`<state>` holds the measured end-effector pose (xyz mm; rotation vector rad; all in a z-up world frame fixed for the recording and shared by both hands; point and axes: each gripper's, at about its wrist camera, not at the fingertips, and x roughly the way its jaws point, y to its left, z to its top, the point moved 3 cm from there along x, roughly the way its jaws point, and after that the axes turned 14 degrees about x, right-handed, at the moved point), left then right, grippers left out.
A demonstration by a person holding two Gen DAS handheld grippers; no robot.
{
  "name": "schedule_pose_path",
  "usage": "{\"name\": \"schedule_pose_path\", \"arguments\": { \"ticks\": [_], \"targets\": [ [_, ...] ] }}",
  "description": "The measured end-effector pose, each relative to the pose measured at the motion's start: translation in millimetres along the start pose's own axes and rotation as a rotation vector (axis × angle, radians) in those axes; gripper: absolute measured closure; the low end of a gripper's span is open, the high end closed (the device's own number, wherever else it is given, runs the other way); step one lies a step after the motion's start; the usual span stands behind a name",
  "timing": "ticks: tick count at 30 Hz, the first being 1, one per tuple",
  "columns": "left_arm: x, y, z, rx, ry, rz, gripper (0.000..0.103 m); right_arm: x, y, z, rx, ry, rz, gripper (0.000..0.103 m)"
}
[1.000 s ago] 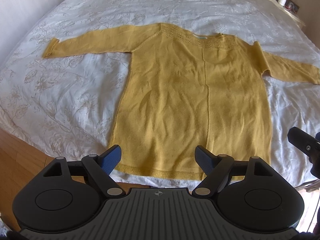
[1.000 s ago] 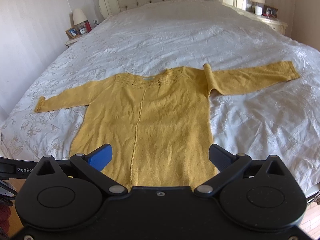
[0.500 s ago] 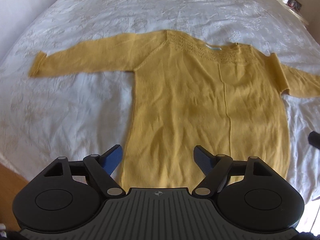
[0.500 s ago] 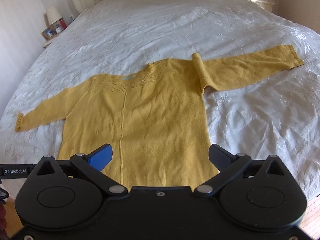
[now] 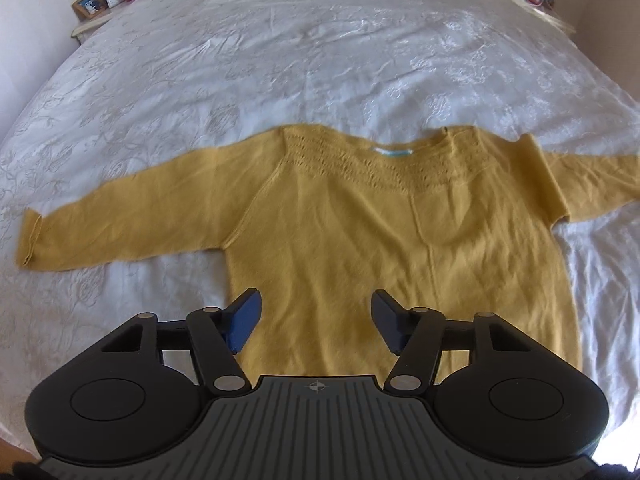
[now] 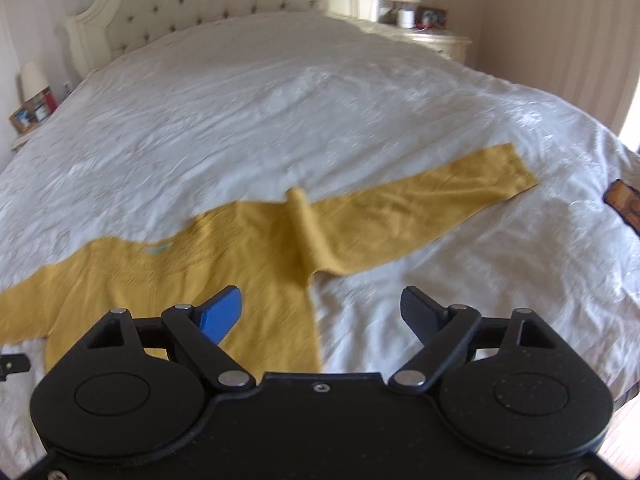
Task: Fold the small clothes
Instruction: 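Grasp the sweater sleeve cuff with the right gripper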
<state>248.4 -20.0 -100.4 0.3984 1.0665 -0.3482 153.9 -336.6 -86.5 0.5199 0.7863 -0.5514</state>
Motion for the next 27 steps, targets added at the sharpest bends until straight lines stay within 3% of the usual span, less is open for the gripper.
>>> {"name": "schedule_pose_path", "arguments": {
  "ticks": [4,14,23,27],
  "targets": [
    [5.8,-9.4,13.9,-0.030,0.004,-0.013,0.043,12.8,-30.1,34.9,0.020,-0.054,-0.043,0.002],
    [8.0,-42.8,35.9,-0.210,0.062,0.033,0.043,106.8,-119.9,119.7,-0.070,0.046,-0.088,0.002],
    [8.2,-87.6,45.2,-0.255,0.110,0.091,0.043,185.4,-179.6,172.9,-0.128,0.103,-0.130,0.003],
    [7.3,-98.3,49.2,-0.252,0.120,0.114,0.043,213.0,-196.1,182.0,-0.118,0.187,-0.081,0.005]
  ]
}}
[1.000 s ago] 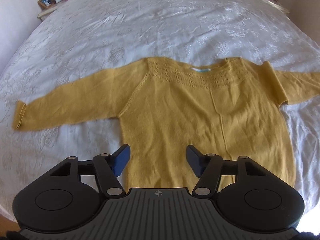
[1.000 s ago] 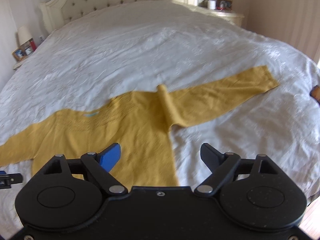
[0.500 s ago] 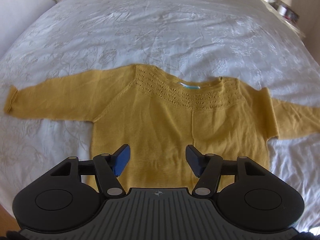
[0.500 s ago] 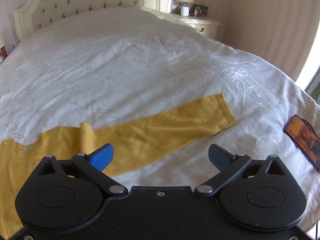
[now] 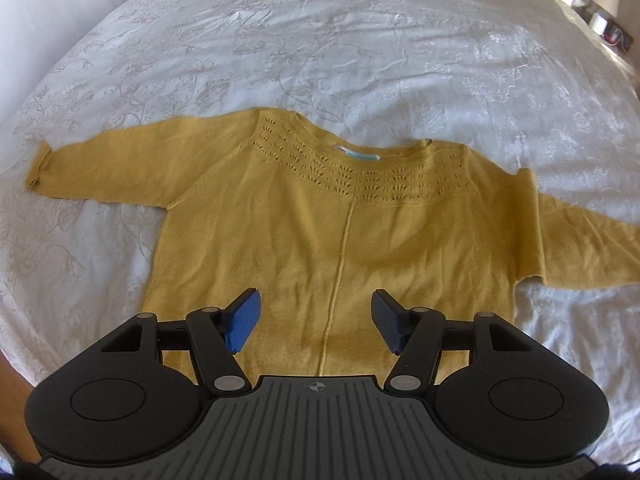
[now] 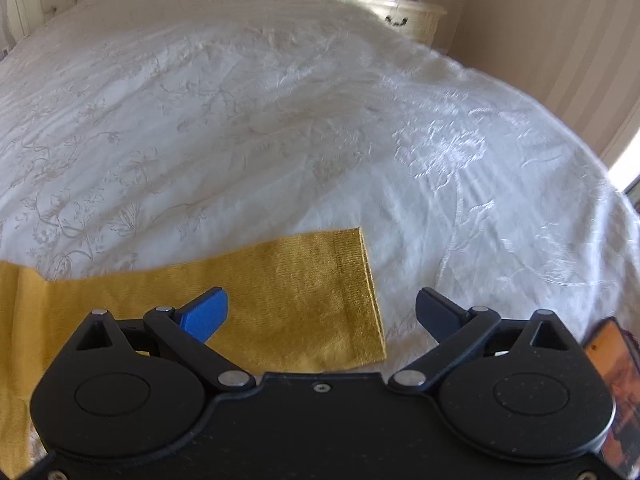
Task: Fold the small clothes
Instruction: 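Grasp the sweater sleeve cuff with the right gripper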
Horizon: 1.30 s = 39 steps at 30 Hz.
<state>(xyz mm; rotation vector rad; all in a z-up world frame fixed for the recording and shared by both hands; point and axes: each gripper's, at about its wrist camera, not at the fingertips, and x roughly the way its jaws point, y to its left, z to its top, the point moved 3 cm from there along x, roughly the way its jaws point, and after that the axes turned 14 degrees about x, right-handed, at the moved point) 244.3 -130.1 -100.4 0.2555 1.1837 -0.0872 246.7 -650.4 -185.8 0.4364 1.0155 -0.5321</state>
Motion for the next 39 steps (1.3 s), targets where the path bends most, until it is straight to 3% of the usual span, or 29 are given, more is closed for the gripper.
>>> {"name": "schedule_pose_path", "arguments": {
  "ticks": [5,8,16,27,29,31,32,33,34,36,39],
  "targets": [
    [-4.2,-4.1,3.5,-0.005,0.000,0.029,0.043,29.2,-12.3,4.3,0.007,0.081,0.022,0.007],
    [-5.2,-4.3,3.6,-0.011,0.006,0.044,0.043,39.7,-10.4,3.4,-0.023,0.108,0.019,0.000],
    [-3.7,-6.3,-3.6,-0.024,0.037,0.056,0.043,53.0,7.6,-5.8,-0.213,0.078,-0.109,0.000],
    [-2.6,-9.4,-6.0,-0.029,0.044,0.044,0.043,56.7,9.2,5.2,-0.207,0.116,-0.063,0.000],
    [-4.0,-10.6,-5.8,-0.025,0.038,0.043,0.043,52.1,9.3,8.8,-0.223,0.112,-0.053,0.007],
    [-5.3,-10.7,-5.6,-0.024,0.034,0.043,0.043,45.6,11.1,12.4,-0.249,0.105,-0.046,0.028],
    [-5.7,-10.3,-5.6,-0.026,0.031,0.042,0.043,42.2,11.5,13.4,-0.257,0.104,-0.034,0.033],
    [-6.1,-10.2,-5.7,-0.027,0.029,0.041,0.043,37.3,10.7,16.0,-0.261,0.107,-0.018,0.046],
    [-6.4,-10.0,-5.8,-0.028,0.027,0.039,0.043,31.7,10.8,17.8,-0.256,0.116,0.008,0.066],
    [-6.8,-9.8,-6.1,-0.028,0.021,0.037,0.043,21.3,7.3,23.8,-0.214,0.143,0.077,0.089],
    [-7.8,-9.5,-6.7,-0.022,0.013,0.026,0.043,-2.2,3.4,35.2,-0.181,0.099,0.107,0.089]
  ]
}}
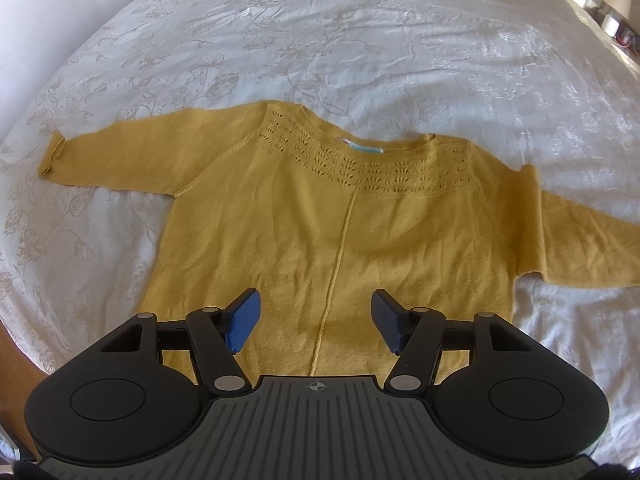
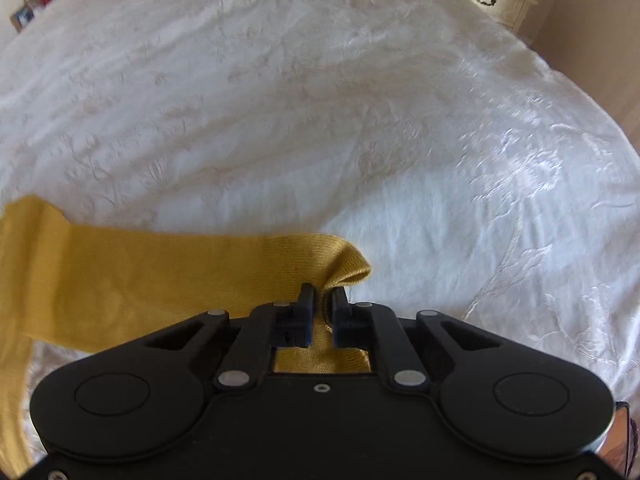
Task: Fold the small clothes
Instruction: 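Grasp the sweater sleeve cuff with the right gripper, then fold the held sleeve across the sweater body and open the right gripper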
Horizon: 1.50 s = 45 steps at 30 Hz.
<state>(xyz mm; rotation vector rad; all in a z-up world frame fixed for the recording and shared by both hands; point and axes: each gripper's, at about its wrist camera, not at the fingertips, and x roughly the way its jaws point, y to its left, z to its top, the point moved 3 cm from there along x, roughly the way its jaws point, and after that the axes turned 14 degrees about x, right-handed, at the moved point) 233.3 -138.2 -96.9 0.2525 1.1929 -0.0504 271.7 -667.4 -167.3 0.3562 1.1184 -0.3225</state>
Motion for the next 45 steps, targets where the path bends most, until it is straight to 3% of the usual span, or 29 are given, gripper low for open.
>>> {"name": "schedule_pose_path", "arguments": {
  "ticks": [8,12,17,22,28,34,40,44,45],
  "targets": [
    [-3.5,14.6,-4.5,0.010,-0.049,0.001,0.043,-81.0,-24.2,24.8,0.150,-0.145,-0.056,0.093],
    [1.4,28.5,-9.1,0.014,-0.061,-0.005,0.043,-113.4,-3.8,29.3,0.205,-0.171,0.051,0.095],
    [5.3,57.7,-17.2,0.010,-0.066,-0.020,0.043,-132.5,75.1,22.0,0.124,-0.172,0.151,0.095],
    [5.8,96.2,-28.4,0.038,-0.079,0.011,0.043,-142.5,187.3,7.6,0.056,-0.160,0.320,0.095],
    [16.2,150.7,-42.1,0.046,-0.066,0.045,0.043,-130.7,328.2,-17.6,-0.029,-0.086,0.536,0.095],
    [27.4,200.2,-54.3,0.003,-0.039,0.061,0.043,-95.6,441.6,-58.7,-0.060,0.018,0.646,0.095],
    [36.4,232.7,-61.7,-0.012,-0.023,0.068,0.043,-56.3,507.0,-108.1,-0.053,0.114,0.633,0.094],
    [45.6,244.4,-60.4,0.006,-0.021,0.064,0.043,-49.6,519.4,-128.4,-0.023,0.124,0.703,0.083],
    [47.6,246.7,-59.8,0.013,-0.027,0.059,0.043,-50.1,517.1,-130.3,-0.003,0.121,0.720,0.071]
  ]
}}
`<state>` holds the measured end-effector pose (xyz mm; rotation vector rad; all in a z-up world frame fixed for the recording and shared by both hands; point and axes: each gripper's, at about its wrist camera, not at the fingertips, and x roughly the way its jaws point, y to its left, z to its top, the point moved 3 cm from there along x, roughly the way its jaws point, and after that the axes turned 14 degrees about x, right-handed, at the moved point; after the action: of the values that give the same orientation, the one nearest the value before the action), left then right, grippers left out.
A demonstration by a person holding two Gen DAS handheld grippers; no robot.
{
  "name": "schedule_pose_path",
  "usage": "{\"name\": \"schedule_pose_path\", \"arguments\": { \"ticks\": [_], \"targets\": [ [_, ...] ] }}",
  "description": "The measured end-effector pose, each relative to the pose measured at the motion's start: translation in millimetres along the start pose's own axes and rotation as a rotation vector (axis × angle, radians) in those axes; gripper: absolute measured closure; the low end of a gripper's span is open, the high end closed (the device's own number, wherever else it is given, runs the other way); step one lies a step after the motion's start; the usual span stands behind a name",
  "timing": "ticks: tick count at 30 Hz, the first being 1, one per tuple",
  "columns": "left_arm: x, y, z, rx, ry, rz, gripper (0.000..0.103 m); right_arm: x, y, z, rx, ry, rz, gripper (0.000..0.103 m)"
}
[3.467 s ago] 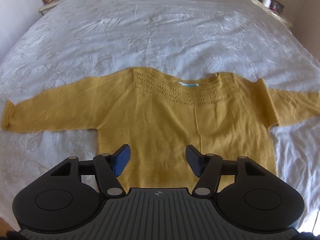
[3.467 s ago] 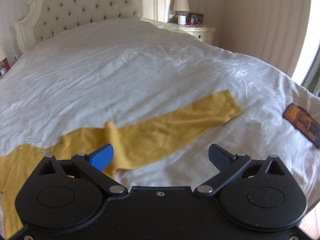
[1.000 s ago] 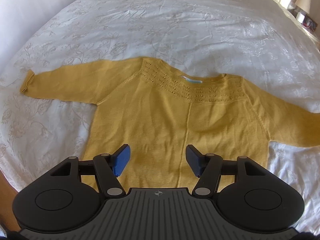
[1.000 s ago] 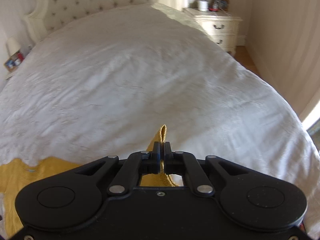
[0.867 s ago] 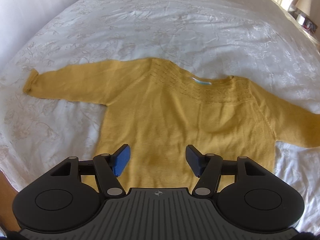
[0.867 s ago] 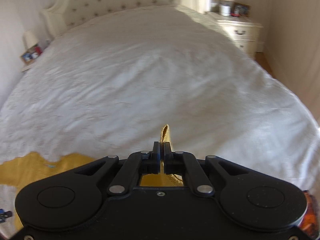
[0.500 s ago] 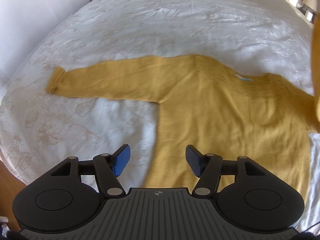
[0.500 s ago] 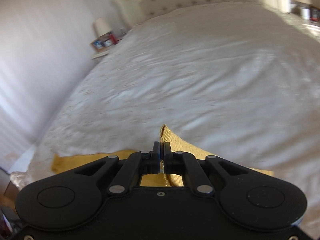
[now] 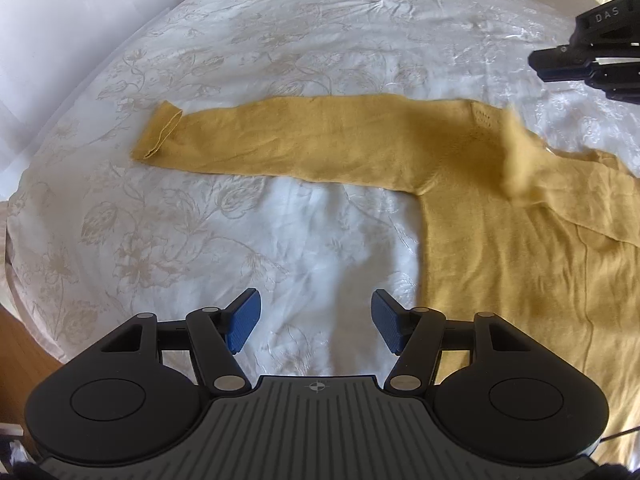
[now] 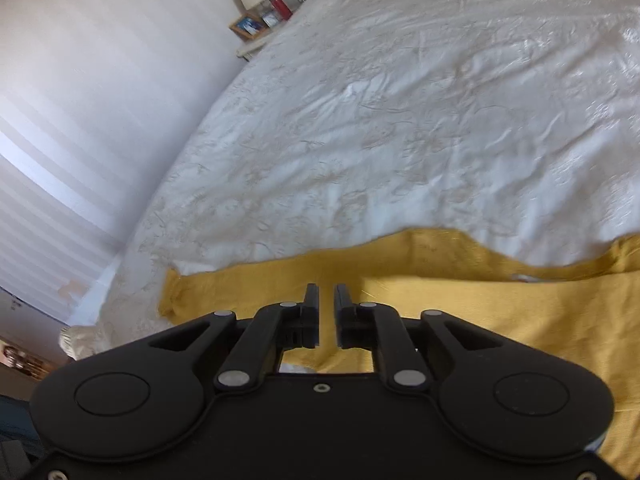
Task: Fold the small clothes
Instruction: 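Fold the held sleeve across the sweater body and open the right gripper, then move the left gripper to the edge of the folded sleeve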
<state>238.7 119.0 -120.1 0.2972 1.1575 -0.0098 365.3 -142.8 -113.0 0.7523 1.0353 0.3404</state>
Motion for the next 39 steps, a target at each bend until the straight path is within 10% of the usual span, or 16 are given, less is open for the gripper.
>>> {"name": "schedule_pose_path", "arguments": {
  "ticks": [2,11,16,39],
  "targets": [
    [4.4,2.5,3.5,0.010,-0.023,-0.031,0.043,-1.7,-2.4,-4.2,0.019,-0.030,0.004,0.049],
    [40.2,-28.1,42.0,0.095,-0.110,-0.377,0.041,-39.9,-56.8,-38.9,-0.008,-0.124,-0.257,0.026],
    [51.3,-66.7,69.5,0.225,-0.197,-0.346,0.026,-61.3,-98.9,-64.4,0.021,-0.115,-0.361,0.002],
    [151.1,-102.8,120.1,-0.115,-0.020,-0.400,0.028,-61.9,-181.3,-65.5,0.072,0.005,-0.350,0.000]
  ]
}}
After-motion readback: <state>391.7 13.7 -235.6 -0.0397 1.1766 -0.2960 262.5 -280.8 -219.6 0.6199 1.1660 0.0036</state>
